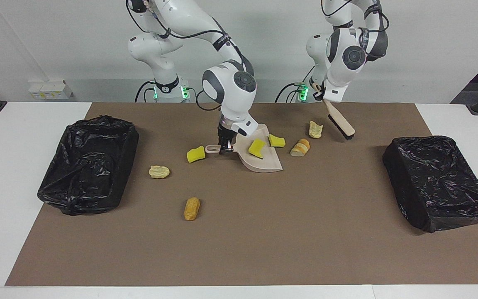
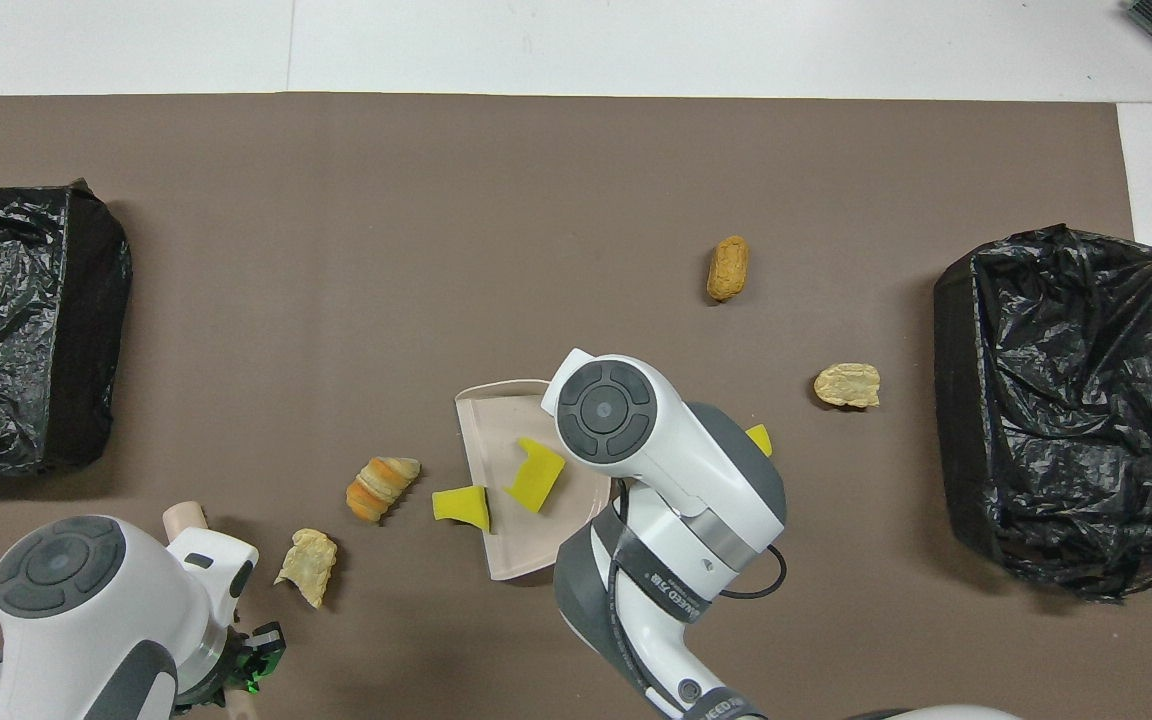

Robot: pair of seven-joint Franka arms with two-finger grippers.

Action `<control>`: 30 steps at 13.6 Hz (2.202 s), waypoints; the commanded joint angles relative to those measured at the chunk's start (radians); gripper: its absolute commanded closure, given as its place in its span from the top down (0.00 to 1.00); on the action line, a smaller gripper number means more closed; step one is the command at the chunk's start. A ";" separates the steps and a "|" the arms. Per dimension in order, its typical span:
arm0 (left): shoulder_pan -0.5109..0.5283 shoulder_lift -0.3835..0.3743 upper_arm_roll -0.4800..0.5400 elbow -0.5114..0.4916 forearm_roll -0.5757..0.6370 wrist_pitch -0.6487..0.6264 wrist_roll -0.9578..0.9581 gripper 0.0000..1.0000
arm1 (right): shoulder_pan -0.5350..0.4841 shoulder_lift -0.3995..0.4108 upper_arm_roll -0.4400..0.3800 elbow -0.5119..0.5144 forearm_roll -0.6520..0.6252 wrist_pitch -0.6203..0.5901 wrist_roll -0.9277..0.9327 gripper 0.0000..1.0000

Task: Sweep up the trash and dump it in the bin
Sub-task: 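Sweep the yellow sponges into the dustpan with the left gripper's brush, then sweep the bread scraps into the dustpan with the left gripper's brush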

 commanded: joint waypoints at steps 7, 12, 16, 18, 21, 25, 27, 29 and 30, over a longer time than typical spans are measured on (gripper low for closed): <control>0.004 0.027 -0.016 -0.010 -0.052 0.090 -0.058 0.00 | 0.001 -0.012 0.003 -0.030 0.002 0.012 0.040 0.00; 0.003 0.033 -0.017 -0.005 -0.054 0.095 -0.055 0.00 | 0.001 -0.011 0.003 -0.028 0.007 0.017 0.063 0.00; -0.069 0.063 -0.017 0.006 -0.074 0.154 -0.040 0.00 | -0.002 -0.012 0.003 -0.031 0.007 0.012 0.069 0.00; -0.134 0.187 -0.019 0.099 -0.076 0.213 -0.059 0.00 | -0.001 -0.012 0.003 -0.030 0.007 0.014 0.069 0.00; -0.193 0.298 -0.020 0.200 -0.076 0.246 -0.064 0.00 | 0.001 -0.012 0.003 -0.030 0.007 0.014 0.071 0.00; -0.247 0.370 -0.020 0.288 -0.060 0.286 -0.014 0.00 | 0.001 -0.012 0.003 -0.030 0.007 0.011 0.071 0.00; -0.284 0.384 -0.022 0.293 -0.074 0.326 0.060 0.00 | 0.001 -0.014 0.003 -0.031 0.007 0.000 0.071 0.00; -0.330 0.419 -0.023 0.303 -0.100 0.358 0.075 0.00 | 0.001 -0.015 0.001 -0.030 0.007 -0.009 0.071 0.00; -0.345 0.425 -0.025 0.315 -0.118 0.362 0.079 0.00 | 0.001 -0.017 0.001 -0.031 0.006 -0.025 0.071 0.00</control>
